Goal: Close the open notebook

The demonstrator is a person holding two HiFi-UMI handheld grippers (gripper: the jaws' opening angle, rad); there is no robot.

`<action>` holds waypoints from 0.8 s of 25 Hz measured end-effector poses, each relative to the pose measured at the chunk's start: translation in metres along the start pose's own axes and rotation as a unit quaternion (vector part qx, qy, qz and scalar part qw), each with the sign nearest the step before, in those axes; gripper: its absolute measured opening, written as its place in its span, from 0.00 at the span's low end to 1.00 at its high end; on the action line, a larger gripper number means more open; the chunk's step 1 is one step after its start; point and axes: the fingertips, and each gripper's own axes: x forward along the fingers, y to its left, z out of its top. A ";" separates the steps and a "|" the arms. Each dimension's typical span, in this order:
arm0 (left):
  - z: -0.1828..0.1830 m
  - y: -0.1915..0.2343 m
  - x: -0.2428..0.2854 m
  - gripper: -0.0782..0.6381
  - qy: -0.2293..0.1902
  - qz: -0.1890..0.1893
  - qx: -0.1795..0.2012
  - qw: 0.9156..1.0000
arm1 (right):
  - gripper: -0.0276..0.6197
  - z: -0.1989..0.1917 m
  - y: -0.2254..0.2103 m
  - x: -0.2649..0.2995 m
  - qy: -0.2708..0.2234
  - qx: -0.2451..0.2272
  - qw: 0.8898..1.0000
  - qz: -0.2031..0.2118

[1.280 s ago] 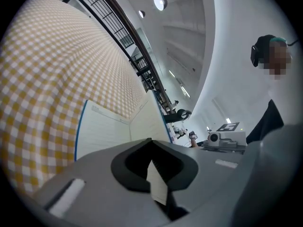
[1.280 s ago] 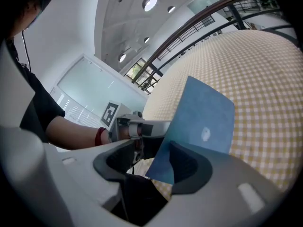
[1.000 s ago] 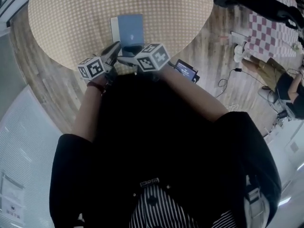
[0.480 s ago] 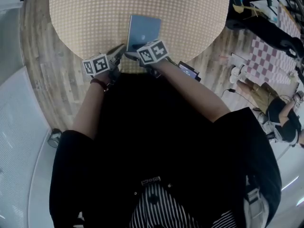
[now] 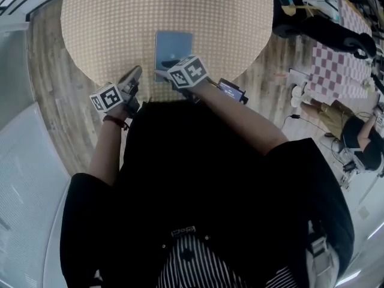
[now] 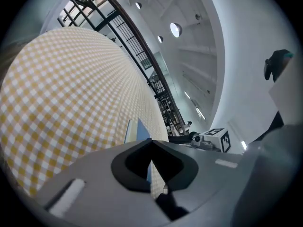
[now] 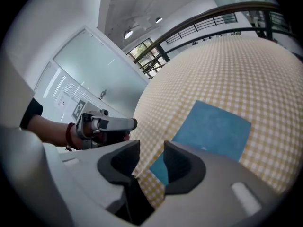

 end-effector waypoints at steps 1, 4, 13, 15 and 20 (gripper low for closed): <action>0.006 -0.006 0.001 0.11 -0.002 -0.002 0.014 1.000 | 0.27 0.005 0.001 -0.009 -0.010 -0.001 1.000 -0.001; 0.023 -0.037 0.009 0.11 -0.001 -0.017 0.069 0.997 | 0.19 0.027 0.002 -0.041 -0.054 -0.003 0.999 -0.011; 0.037 -0.124 0.034 0.11 0.036 -0.020 0.146 0.988 | 0.05 0.073 0.010 -0.142 -0.206 -0.029 0.974 -0.091; 0.035 -0.139 0.043 0.11 0.055 -0.005 0.180 0.982 | 0.05 0.078 0.023 -0.157 -0.227 -0.052 0.968 -0.097; 0.057 -0.193 0.049 0.11 0.006 0.043 0.324 0.945 | 0.05 0.094 0.048 -0.187 -0.274 -0.086 0.953 -0.095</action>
